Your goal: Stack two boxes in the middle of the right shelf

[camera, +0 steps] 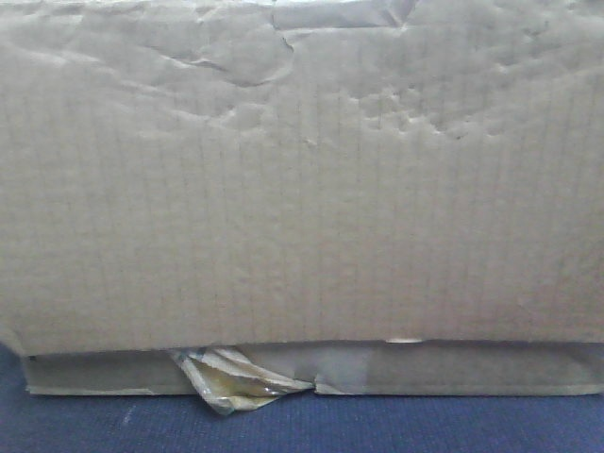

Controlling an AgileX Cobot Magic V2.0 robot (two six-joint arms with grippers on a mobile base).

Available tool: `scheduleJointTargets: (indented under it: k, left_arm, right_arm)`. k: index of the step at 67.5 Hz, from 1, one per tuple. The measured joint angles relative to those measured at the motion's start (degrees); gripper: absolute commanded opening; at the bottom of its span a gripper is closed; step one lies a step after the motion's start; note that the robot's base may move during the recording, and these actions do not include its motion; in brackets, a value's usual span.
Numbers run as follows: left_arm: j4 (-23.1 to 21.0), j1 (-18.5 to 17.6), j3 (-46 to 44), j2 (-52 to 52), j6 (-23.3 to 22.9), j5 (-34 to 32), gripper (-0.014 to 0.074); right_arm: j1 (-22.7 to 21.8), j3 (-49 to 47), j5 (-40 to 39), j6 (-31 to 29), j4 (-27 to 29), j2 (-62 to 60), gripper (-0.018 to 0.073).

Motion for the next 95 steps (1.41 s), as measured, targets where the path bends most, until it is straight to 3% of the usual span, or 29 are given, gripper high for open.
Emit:
scheduleJointTargets:
  k: [42,61,68,78,86,95]
  left_arm:
    - [0.0,0.0,0.0,0.0,0.0,0.0,-0.0091]
    - [1.9,0.0,0.0,0.0,0.1,-3.6,-0.0091]
    - [2.2,0.0,-4.8,-0.2,0.1,4.6,-0.0091]
    - [2.3,0.0,-19.0,2.3,0.1,18.8,-0.0091]
    - [1.9,0.0,-31.1,10.5,0.1,30.0,-0.0091]
    - [-3.2,0.0,-41.9,22.8,0.1,39.4,-0.0091]
  right_arm:
    - [0.0,0.0,0.0,0.0,0.0,0.0,-0.0166]
    - [0.0,0.0,0.0,0.0,0.0,0.0,-0.0166]
    - [0.0,0.0,0.0,0.0,0.0,0.0,-0.0166]
    - [0.0,0.0,0.0,0.0,0.0,0.0,-0.0166]
    - [0.0,0.0,0.0,0.0,0.0,0.0,-0.0166]
    - [0.0,0.0,0.0,0.0,0.0,0.0,-0.0166]
